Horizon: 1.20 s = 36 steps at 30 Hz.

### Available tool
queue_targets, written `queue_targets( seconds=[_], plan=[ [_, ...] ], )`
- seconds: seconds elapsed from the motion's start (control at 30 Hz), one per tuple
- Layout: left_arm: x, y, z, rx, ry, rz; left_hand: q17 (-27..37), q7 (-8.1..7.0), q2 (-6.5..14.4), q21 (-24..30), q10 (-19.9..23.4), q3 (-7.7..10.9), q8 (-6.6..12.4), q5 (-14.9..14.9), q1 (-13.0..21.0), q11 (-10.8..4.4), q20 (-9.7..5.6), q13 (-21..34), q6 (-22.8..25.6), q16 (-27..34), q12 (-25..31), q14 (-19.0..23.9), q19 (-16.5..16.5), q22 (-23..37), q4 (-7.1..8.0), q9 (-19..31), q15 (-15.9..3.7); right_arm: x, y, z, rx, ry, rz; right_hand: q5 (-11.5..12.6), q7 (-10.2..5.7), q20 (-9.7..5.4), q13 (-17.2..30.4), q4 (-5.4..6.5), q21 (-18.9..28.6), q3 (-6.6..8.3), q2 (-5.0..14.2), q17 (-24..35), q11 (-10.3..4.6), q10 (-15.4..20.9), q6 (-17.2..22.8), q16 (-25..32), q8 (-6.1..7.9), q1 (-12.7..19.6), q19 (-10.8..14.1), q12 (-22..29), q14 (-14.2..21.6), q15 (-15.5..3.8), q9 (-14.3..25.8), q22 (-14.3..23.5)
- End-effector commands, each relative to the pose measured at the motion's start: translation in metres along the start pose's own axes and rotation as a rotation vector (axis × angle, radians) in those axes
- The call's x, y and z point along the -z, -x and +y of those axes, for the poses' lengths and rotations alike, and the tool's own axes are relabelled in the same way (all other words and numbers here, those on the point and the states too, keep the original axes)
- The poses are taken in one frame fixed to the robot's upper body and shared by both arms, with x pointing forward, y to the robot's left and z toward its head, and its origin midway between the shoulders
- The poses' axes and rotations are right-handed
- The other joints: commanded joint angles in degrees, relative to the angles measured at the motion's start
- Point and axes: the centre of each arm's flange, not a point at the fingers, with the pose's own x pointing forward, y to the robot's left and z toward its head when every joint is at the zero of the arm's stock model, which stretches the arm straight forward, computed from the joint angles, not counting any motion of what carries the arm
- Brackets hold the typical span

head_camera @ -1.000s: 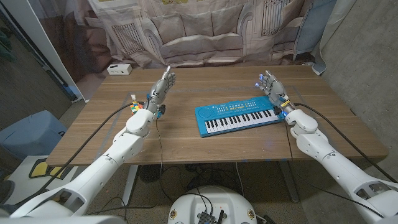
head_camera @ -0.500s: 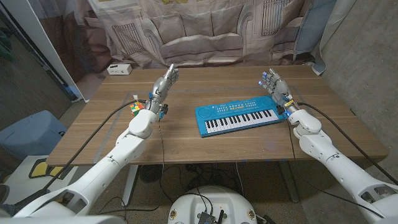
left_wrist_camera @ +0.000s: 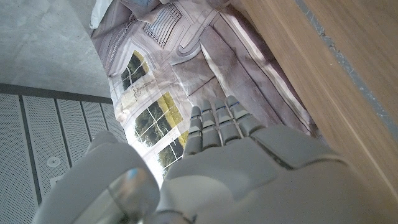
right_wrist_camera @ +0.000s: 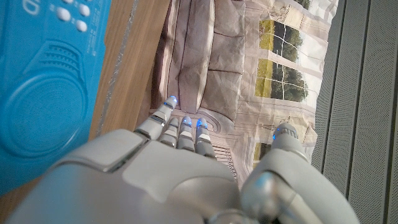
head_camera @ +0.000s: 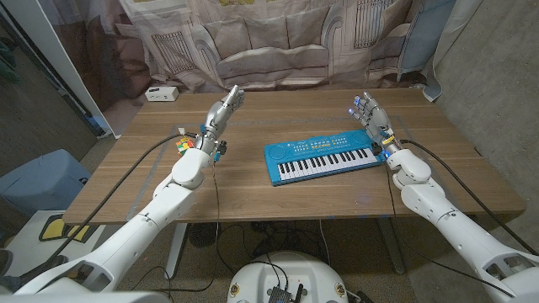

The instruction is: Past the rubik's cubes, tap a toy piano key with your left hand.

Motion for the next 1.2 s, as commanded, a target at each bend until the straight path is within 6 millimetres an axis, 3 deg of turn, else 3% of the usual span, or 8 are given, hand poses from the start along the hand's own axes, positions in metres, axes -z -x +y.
queue_targets(
  seconds=[0.03,0.43,0.53,0.87,1.0,1.2],
  plan=[
    [-0.011,0.006,-0.012,0.034,-0.059,-0.048,0.26,-0.27,0.12,-0.07,0.74,-0.04,0.4,-0.08,0.72,0.18,0.42,0.05,1.06,0.22,0.37,0.64,0.42,0.16,-0.44,0.33,-0.25,-0.002,0.008,0.006,0.012,0.004,-0.015,0.08,-0.06,-0.39,0.29,0.11,0.1,-0.14,-0.03,0.02,-0.18,0.3,0.75,0.02,0.33,0.28,0.84,-0.16,0.54,0.08,0.12,0.16],
    [-0.016,0.012,-0.025,0.079,-0.068,-0.078,0.25,0.39,0.35,-0.25,2.26,-0.02,0.48,-0.23,1.06,-0.32,0.38,-0.01,2.76,0.1,0.55,1.85,1.28,0.16,-0.68,0.36,-0.31,-0.003,0.015,0.008,0.028,0.003,-0.023,0.12,-0.08,-0.65,0.29,0.0,0.11,-0.05,0.17,-0.03,-0.42,0.39,0.71,0.01,0.23,0.58,1.23,-0.3,0.82,-0.19,0.12,0.13],
    [-0.018,0.013,-0.026,0.085,-0.073,-0.079,0.25,0.64,0.4,-0.2,2.92,-0.03,0.53,-0.27,1.14,-0.45,0.35,-0.02,3.39,0.1,0.66,2.33,1.83,0.16,-0.74,0.36,-0.32,-0.002,0.017,0.009,0.042,-0.003,-0.029,0.13,-0.4,-1.03,0.28,-0.1,0.35,-0.01,0.3,-0.1,-0.64,1.28,1.26,0.2,0.36,0.86,2.31,-0.16,1.66,-0.62,0.12,0.11],
    [-0.022,0.013,-0.031,0.117,-0.11,-0.098,0.25,0.44,0.46,-0.3,3.84,-0.09,0.71,-0.36,1.27,-0.87,0.52,-0.05,4.91,0.12,0.71,3.39,2.49,0.16,-0.87,0.35,-0.54,0.001,0.017,0.01,0.045,-0.013,-0.032,0.12,-0.5,-1.02,0.26,-0.18,0.24,-0.05,0.29,-0.15,-0.73,1.8,1.63,0.15,0.39,1.05,2.53,-0.18,1.94,-0.64,0.12,0.1],
    [-0.025,0.012,-0.034,0.14,-0.135,-0.106,0.25,0.31,0.47,-0.44,4.38,-0.13,0.77,-0.4,1.32,-1.76,0.53,-0.07,5.65,0.0,0.76,3.58,2.58,0.16,-0.93,0.34,-0.9,0.001,0.017,0.012,0.047,-0.011,-0.037,0.11,-0.57,-0.89,0.25,-0.18,0.19,-0.09,0.28,-0.16,-0.67,2.07,1.72,0.15,0.38,1.07,2.54,-0.15,2.07,-0.61,0.12,0.1],
    [-0.028,0.012,-0.038,0.166,-0.188,-0.125,0.25,0.26,0.47,-0.49,4.8,-0.17,0.83,-0.42,1.37,-1.55,0.3,-0.08,6.29,-0.11,0.77,3.71,2.82,0.16,-0.98,0.33,-1.02,0.0,0.016,0.013,0.054,-0.01,-0.035,0.09,-0.31,-0.81,0.24,-0.17,0.18,-0.16,0.25,-0.16,-0.75,2.39,2.13,0.19,0.47,1.07,2.77,-0.15,2.35,-0.61,0.12,0.1]
  ],
)
